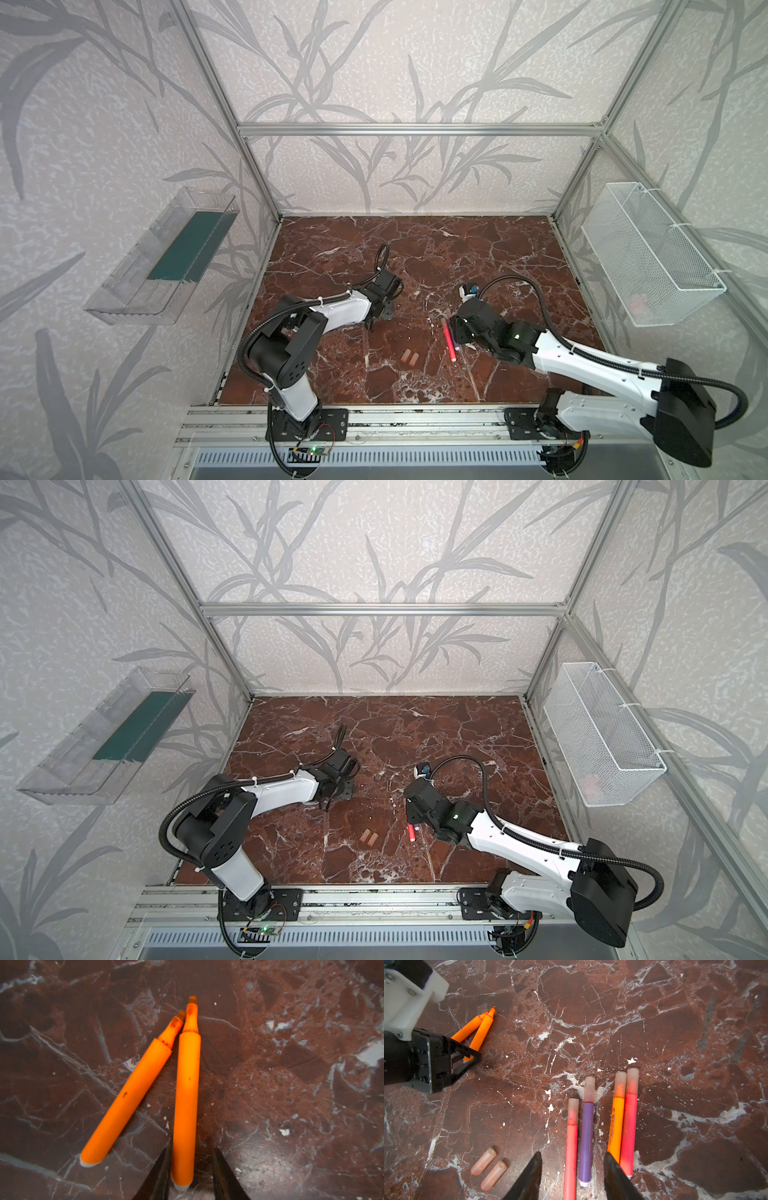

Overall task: Insert the pens into the pen caps
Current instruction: 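Move the left gripper over the orange markers while the right gripper withdraws, then grasp one uncapped orange marker with the left gripper and lift it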

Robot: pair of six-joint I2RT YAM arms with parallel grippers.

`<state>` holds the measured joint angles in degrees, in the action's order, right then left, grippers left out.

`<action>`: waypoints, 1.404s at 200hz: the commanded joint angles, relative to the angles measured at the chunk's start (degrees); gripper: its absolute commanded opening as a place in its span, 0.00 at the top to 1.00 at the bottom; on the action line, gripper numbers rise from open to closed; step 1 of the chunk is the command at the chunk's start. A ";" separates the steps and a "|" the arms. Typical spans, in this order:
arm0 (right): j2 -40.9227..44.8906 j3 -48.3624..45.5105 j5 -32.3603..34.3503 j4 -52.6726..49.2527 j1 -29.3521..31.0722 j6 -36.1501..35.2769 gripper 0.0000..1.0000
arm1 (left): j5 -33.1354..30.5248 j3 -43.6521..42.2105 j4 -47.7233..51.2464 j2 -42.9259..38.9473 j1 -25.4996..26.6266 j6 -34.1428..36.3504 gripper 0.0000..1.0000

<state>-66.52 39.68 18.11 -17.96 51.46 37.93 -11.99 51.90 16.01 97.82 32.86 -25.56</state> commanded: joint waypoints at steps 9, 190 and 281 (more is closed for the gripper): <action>1.78 -1.20 1.12 0.96 -0.30 1.00 0.52 | 1.40 -0.82 -0.63 0.77 -0.43 -0.25 0.70; 16.72 -17.13 -2.80 19.17 -0.31 8.91 0.41 | 27.70 -1.79 -1.84 -30.87 2.54 -17.02 1.00; 27.48 -30.12 -8.79 40.33 -0.33 13.10 0.24 | 12.15 -13.65 -26.34 -33.50 25.51 9.25 1.00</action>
<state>-41.17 13.61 10.83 12.14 51.31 48.69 7.40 39.77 -1.48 63.55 53.23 -26.59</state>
